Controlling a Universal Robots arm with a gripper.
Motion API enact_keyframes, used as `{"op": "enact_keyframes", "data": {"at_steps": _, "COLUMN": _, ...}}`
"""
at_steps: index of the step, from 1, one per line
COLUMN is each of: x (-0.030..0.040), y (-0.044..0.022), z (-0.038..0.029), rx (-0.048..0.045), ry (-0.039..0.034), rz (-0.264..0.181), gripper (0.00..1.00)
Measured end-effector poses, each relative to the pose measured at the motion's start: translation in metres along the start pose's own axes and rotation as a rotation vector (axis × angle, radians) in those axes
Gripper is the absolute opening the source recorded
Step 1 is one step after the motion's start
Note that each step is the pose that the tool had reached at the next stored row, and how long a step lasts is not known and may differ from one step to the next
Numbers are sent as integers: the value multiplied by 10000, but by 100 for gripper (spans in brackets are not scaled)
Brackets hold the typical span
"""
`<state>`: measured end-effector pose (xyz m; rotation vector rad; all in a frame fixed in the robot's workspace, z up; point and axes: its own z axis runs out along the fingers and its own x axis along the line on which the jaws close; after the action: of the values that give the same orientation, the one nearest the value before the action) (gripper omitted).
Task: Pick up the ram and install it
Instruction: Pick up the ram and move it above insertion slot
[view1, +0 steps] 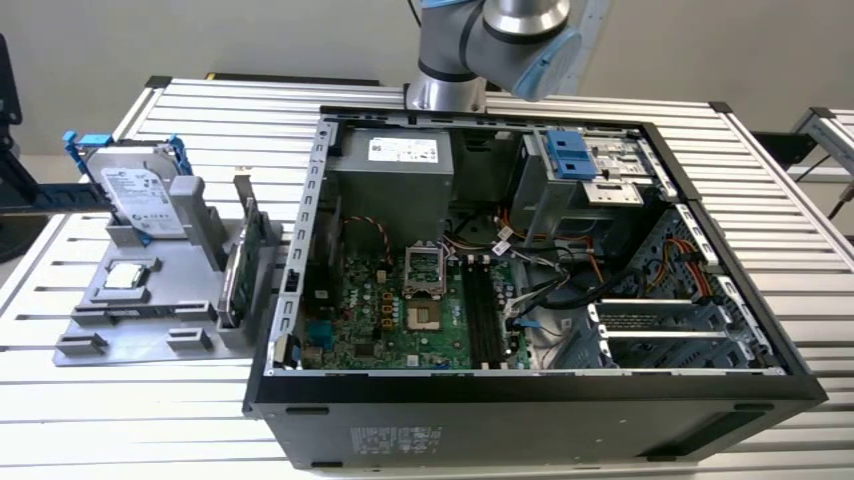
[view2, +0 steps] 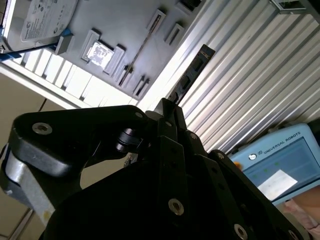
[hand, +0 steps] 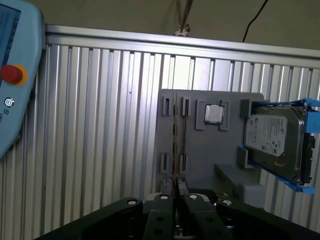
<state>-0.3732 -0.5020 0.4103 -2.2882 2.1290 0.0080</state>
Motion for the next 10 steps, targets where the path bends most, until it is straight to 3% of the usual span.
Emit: {"op": "enact_keyframes", "data": {"at_steps": 10, "x": 4, "y": -61, "z": 1, "rx": 0, "ry": 0, "rz": 0, "gripper": 0}}
